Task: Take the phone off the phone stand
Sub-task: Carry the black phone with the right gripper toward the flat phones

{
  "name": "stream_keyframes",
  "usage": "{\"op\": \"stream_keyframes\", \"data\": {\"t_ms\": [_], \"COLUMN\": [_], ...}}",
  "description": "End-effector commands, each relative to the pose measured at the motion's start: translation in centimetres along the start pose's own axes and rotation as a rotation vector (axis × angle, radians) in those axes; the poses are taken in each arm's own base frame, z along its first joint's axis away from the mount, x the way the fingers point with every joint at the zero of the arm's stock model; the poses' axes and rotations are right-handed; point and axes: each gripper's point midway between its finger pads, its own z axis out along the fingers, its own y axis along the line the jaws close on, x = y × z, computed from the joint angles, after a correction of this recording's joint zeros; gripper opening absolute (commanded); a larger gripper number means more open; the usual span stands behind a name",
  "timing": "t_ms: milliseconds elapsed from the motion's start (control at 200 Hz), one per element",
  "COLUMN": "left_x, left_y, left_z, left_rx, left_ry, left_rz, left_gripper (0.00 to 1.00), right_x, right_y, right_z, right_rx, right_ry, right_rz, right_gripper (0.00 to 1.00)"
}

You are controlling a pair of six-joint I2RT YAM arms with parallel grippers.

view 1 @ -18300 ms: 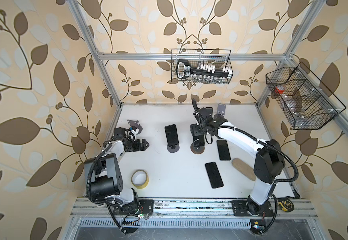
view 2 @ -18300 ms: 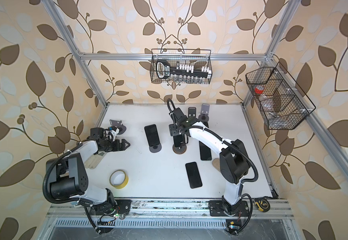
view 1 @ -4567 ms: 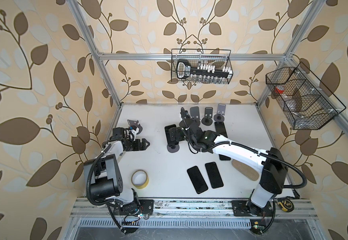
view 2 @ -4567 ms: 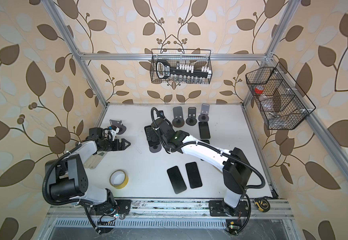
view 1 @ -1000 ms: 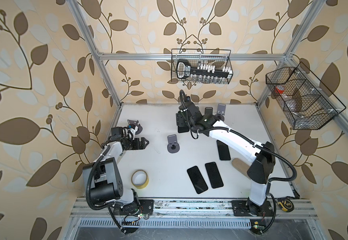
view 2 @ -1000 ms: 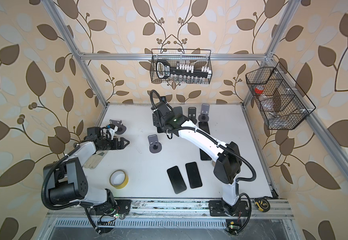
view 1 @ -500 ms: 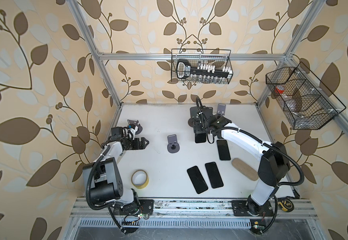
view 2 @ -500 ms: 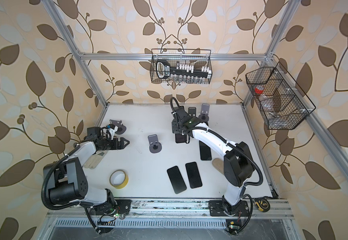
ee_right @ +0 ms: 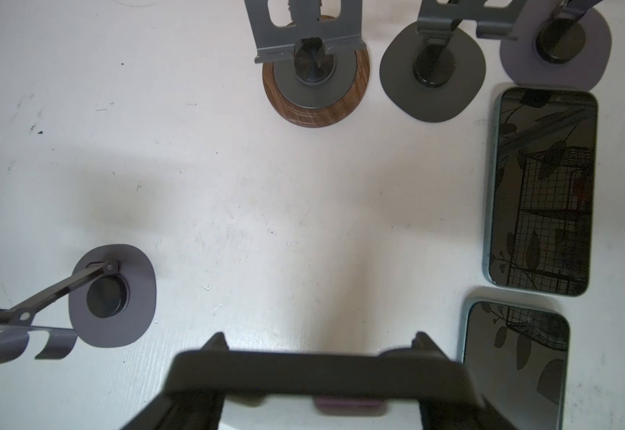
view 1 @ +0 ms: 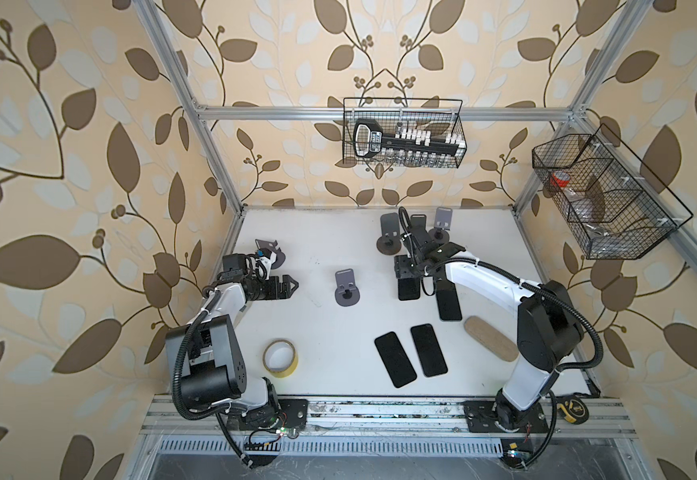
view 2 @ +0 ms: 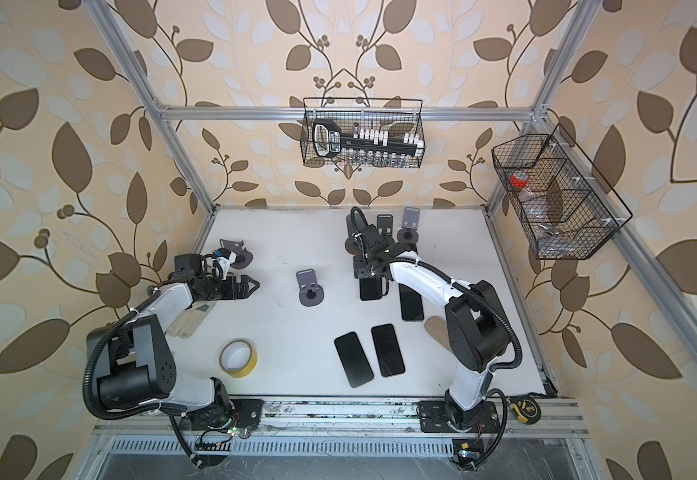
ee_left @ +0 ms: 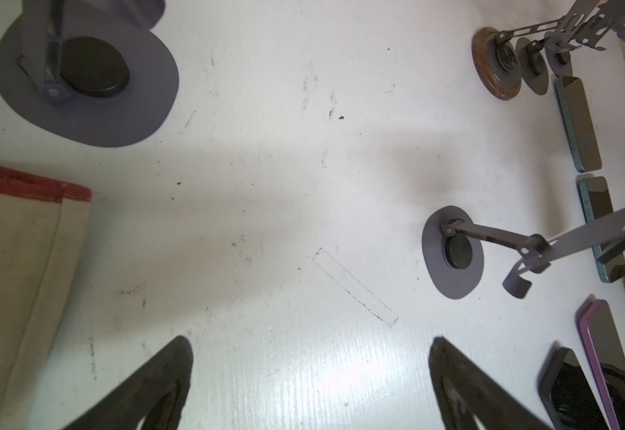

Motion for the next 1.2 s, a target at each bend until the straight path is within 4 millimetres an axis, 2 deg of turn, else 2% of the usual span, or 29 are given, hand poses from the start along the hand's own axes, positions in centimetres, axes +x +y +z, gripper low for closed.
{"op": "stream_keyframes", "data": {"t_ms": [0,290,570,800,1195], "left_x": [-0.6,-0.5,-0.6,-0.5,-0.5], "left_y": [0.0,0.0,0.0,0.0,0.0], "left_z": [-0.5,-0.5,-0.5,-0.4,-0.4], "left_rx": [0.007,0.008,0.007,0.007,0.008], "left_ry": [-0.017,-0.017,-0.018,-0.017,-0.018], "left_rz": [0.004,0.004,0.004,0.005,0.006], "left_gripper": [0.99,0.99,0.99,0.99,0.99], "right_x": [0.2,3.1,5.4,6.7,7.8], "right_y": [-0.1,-1.6,-1.9,-2.1,-2.7], "right_z": [0.3,3.0,5.6,7.3,8.9], "right_rx": [-0.029,-0.005,0.012,0.029,0.051], "right_ry": [0.008,0.123,0.206,0.246,0.279], "right_rz": [-0.01,-0.012,-0.004,-0.001,0.005], "right_gripper": [0.67,0.67,0.67,0.67,0.68]}}
